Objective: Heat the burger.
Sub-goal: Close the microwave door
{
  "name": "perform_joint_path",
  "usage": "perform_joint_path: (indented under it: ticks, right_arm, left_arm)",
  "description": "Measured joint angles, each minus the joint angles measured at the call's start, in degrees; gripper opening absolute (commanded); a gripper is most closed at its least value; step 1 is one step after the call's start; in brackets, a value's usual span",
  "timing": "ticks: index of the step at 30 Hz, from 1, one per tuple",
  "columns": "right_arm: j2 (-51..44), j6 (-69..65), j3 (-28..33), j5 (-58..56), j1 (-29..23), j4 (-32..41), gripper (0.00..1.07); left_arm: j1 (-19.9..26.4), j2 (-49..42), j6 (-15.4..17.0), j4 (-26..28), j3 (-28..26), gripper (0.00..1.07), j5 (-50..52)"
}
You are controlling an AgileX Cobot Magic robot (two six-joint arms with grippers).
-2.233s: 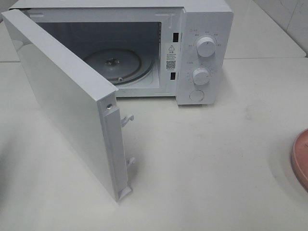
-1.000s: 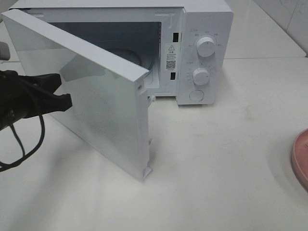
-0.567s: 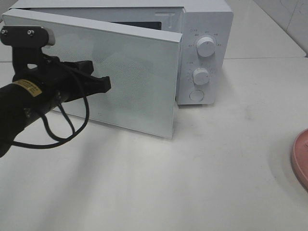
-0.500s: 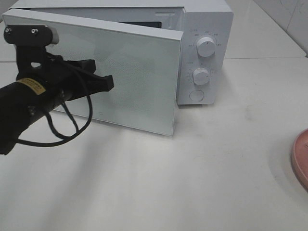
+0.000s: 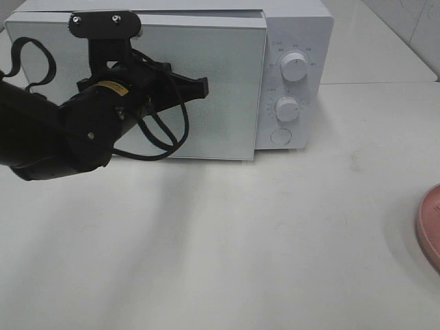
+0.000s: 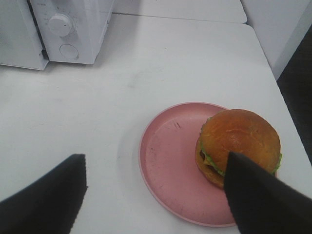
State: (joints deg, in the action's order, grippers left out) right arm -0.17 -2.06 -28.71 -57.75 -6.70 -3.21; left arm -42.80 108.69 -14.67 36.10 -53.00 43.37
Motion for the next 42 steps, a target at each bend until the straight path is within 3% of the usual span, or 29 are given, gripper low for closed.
perform_joint_path:
  ticks: [13,16,19,26,34,36,37,38,39,40,41,42]
  right_arm:
    - [0.00,0.00,0.00,0.00,0.00,0.00,0.76]
    - [0.00,0.00,0.00,0.00,0.00,0.00,0.76]
    - [0.00,0.00,0.00,0.00,0.00,0.00,0.76]
    - [0.00,0.00,0.00,0.00,0.00,0.00,0.76]
    - [0.00,0.00,0.00,0.00,0.00,0.00,0.76]
    - [0.00,0.00,0.00,0.00,0.00,0.00,0.76]
    - [0.00,0.00,0.00,0.00,0.00,0.00,0.76]
    - [0.00,0.00,0.00,0.00,0.00,0.00,0.76]
    - [0.00,0.00,0.00,0.00,0.00,0.00,0.76]
    - [0.00,0.00,0.00,0.00,0.00,0.00,0.76]
    - [0.00,0.00,0.00,0.00,0.00,0.00,0.76]
    - [0.00,0.00,0.00,0.00,0.00,0.00,0.76]
  left_arm:
    - [-1.32,6.07,-2.12,0.57,-9.40,0.00,-5.44]
    - [-1.15,7.39,-4.93,2.23,-12.61,0.00,-8.77]
    - [-1.09,7.68,-5.79,2.52,-13.98,0.00,-11.40]
    - [-1.09,6.99,-6.59,3.38,-14.50,0.00,-14.32]
    - [-3.15,3.84,-10.43,5.90,-13.18,0.00,-17.19]
    - [-3.61,1.72,-10.66,6.02,-10.66,0.13,-20.91]
    - [-3.61,1.72,-10.66,6.02,-10.66,0.13,-20.91]
    - [-3.67,0.57,-10.71,6.13,-9.28,0.35,-25.21]
    - [-3.67,0.11,-10.71,6.25,-8.71,0.47,-27.10]
    - [-3.67,0.11,-10.71,6.25,-8.71,0.47,-27.10]
    - [-3.61,-1.03,-10.83,6.25,-7.45,0.72,-31.97]
    - [-3.55,-1.49,-10.89,6.25,-6.99,0.84,-33.75]
